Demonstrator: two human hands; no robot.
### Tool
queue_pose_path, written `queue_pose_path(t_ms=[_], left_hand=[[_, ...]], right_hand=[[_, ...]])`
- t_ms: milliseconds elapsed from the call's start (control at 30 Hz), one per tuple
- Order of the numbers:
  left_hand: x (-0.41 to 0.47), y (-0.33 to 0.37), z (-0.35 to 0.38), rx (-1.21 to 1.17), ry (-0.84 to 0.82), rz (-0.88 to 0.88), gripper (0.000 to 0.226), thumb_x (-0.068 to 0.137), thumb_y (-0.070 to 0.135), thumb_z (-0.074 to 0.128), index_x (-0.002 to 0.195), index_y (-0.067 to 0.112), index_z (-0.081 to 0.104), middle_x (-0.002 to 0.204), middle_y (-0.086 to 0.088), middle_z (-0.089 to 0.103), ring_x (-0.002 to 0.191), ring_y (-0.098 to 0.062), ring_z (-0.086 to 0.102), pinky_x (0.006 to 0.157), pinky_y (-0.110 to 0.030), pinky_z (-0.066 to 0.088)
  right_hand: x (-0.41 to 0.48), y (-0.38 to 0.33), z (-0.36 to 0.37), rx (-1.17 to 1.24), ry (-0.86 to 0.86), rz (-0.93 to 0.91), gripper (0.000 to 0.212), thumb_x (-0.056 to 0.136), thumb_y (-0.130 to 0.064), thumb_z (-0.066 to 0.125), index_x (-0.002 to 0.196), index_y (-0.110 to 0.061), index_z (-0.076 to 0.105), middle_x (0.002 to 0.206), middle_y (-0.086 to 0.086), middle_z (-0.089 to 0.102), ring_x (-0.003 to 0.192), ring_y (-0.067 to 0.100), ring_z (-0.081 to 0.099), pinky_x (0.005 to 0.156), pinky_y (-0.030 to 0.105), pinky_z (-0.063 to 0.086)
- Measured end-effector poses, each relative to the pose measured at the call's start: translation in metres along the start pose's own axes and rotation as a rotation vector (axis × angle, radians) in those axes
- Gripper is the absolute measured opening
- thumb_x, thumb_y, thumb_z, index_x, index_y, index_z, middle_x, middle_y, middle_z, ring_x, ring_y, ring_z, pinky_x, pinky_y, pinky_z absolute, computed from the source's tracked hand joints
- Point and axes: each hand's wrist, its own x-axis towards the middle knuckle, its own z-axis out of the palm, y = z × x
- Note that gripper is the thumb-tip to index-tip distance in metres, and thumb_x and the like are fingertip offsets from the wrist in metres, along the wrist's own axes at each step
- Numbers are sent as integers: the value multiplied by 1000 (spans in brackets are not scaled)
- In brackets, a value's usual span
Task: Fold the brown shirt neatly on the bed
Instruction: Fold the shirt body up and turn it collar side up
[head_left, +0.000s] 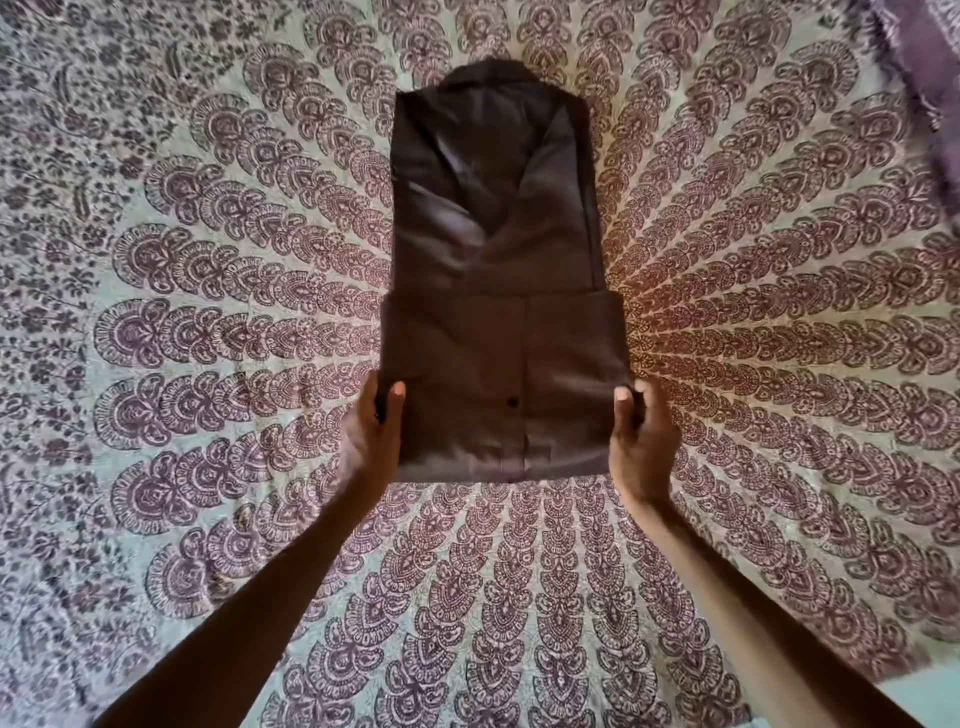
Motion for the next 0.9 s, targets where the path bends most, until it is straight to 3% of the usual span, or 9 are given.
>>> queue_pose_path(t_ms=[100,200,333,433,533,633,767,833,900], left_hand=[[6,-5,9,49,10,-31,33,99,32,46,115,6,58,83,-3,60,68,-19,57,60,-24,41],[17,-4,10,76,-61,-139,37,98,40,45,102,8,63,78,-8,61,68,-22,56,62,-30,43],[33,13,9,97,-42,-185,40,95,45,49,98,8,63,85,-11,64,77,-26,59,69,-35,49],[37,22,10,16,49,-132,33,96,34,51,95,3,61,81,-16,65,71,-29,61,62,-40,51],[39,23,16,-23,85,-157,31,99,32,47,96,4,60,77,-10,61,68,-25,58,57,-32,44],[38,20,21,-10,114,-184,32,100,31,45,100,3,61,80,-7,59,72,-23,56,63,-28,37],[32,29,22,-56,206,-121,28,101,27,44,96,4,59,75,-6,57,59,-16,50,53,-24,37],[34,29,21,-55,211,-82,26,100,23,46,93,2,59,72,-5,57,54,-3,46,47,-9,33],[40,22,22,2,202,-72,27,99,24,49,90,2,62,70,-7,60,50,-3,46,48,-15,38]], right_hand=[[9,5,9,-118,-36,33,13,102,-21,45,96,-12,53,68,-9,53,53,2,44,43,17,30],[21,15,12,-212,-104,121,30,102,-28,44,105,-3,60,69,2,60,54,18,52,47,27,38],[30,4,11,-270,-79,152,24,101,-23,45,100,-6,62,72,9,66,57,24,55,51,33,42],[31,-6,15,-231,-25,106,22,102,-20,44,100,-6,61,62,3,58,47,13,49,43,29,34],[40,-11,18,-300,-5,92,25,102,-24,43,104,-6,61,60,1,56,46,9,45,45,25,22],[44,-8,22,-423,-42,22,25,102,-26,44,109,-8,59,71,14,68,60,30,62,48,27,24],[43,-3,26,-389,23,-80,25,102,-27,43,113,-12,59,79,9,72,63,29,65,52,26,31],[48,-2,31,-386,55,-82,26,102,-27,43,115,-12,59,87,8,73,65,28,66,53,25,30],[50,-2,37,-516,58,-78,27,101,-31,44,117,-13,57,90,10,72,65,30,68,52,25,32]])
